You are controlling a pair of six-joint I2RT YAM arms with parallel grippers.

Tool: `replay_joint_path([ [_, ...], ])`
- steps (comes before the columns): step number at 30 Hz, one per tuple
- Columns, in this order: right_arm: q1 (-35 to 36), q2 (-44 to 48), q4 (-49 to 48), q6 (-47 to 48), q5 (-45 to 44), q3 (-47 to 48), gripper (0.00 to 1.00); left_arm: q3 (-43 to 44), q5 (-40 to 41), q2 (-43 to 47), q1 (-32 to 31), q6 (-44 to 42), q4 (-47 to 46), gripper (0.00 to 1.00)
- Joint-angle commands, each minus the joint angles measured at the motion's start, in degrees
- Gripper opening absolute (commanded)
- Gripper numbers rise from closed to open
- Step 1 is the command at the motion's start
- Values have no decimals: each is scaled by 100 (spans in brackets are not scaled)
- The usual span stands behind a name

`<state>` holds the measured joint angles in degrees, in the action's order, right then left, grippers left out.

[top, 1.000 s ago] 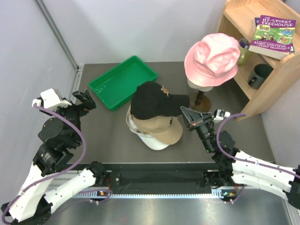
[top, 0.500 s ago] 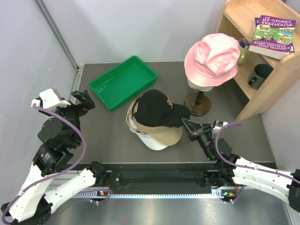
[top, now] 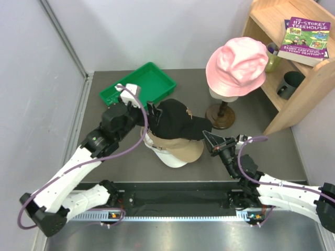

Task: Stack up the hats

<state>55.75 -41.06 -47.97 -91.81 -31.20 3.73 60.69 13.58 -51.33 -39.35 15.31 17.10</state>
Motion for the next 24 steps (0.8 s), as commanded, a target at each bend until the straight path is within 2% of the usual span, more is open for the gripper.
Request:
replay_joint_path([
  [1, 77, 36, -319, -118, -17, -1005, 0, -451, -1829, -211, 717, 665, -268, 98],
  [3, 77, 176, -223, -144, -53, -1023, 0, -645, -2200, -89, 1338, 1060, -356, 96],
  [6, 68, 431, 93, -171, -114, -1058, 0, -1119, -2720, 236, 1789, 1457, -629, 95],
  [13, 59, 968, 761, -399, -255, -1146, 0, -1884, -2835, 818, 1835, 2107, -1244, 99],
  [18, 59, 1100, 1052, -373, -229, -1067, 0, -1964, -3099, 651, 1835, 2108, -1236, 97],
  [22, 50, 1012, 1035, -390, -176, -1041, 0, -1701, -3020, 432, 1835, 1740, -797, 95],
  [24, 50, 907, 974, -373, -158, -1023, 0, -1639, -3063, 248, 1835, 1660, -726, 90],
])
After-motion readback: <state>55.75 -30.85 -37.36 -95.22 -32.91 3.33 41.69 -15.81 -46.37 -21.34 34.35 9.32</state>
